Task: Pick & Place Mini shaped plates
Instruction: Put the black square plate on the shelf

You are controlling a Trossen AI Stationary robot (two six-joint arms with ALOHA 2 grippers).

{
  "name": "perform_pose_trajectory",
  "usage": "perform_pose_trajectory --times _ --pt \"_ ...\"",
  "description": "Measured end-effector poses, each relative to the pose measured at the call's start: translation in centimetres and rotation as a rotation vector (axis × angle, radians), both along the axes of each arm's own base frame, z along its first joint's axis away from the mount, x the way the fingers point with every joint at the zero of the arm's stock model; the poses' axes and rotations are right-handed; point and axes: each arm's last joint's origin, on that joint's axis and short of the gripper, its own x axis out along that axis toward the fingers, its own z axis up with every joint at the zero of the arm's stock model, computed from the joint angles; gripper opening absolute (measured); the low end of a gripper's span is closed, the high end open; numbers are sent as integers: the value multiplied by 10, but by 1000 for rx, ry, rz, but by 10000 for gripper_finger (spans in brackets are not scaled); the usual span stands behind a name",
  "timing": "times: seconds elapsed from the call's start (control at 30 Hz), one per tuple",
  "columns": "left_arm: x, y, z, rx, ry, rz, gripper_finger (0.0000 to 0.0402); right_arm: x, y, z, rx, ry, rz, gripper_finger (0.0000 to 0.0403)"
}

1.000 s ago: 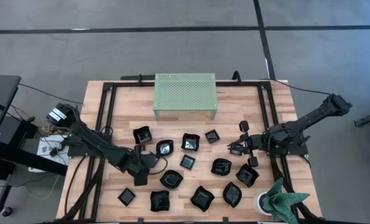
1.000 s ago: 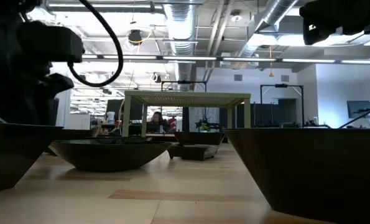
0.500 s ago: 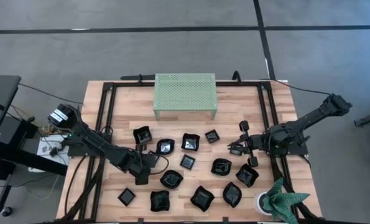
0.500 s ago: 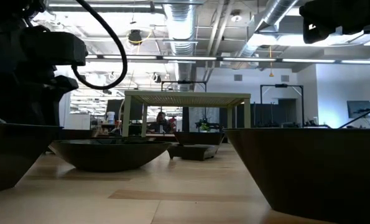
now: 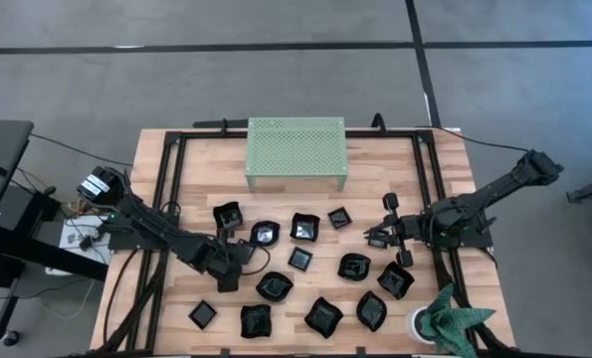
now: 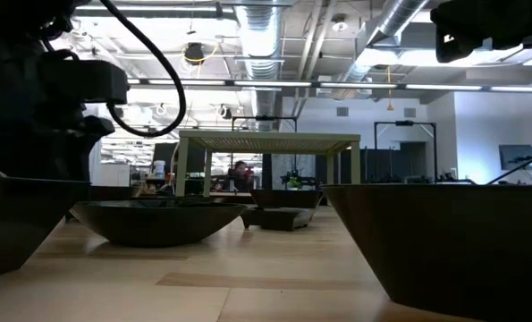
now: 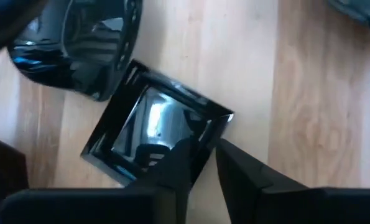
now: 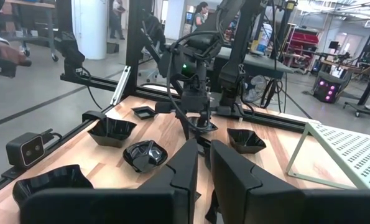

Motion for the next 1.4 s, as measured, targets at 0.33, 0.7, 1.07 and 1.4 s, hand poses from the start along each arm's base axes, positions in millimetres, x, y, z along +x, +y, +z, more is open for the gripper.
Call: perform_pose_trajectory --times 0.33,0.7,1.07,1.4 --pt "28 -16 36 -21 -160 -26 7 0 0 0 0 0 0 41" --pt "86 -10 135 343 -392 -256 6 0 0 0 0 0 0 40" --pt "115 145 141 657 -131 -105 6 0 0 -1 -2 11 3 39" --pt "96 236 137 548 -53 7 6 0 0 -2 79 28 -5 40"
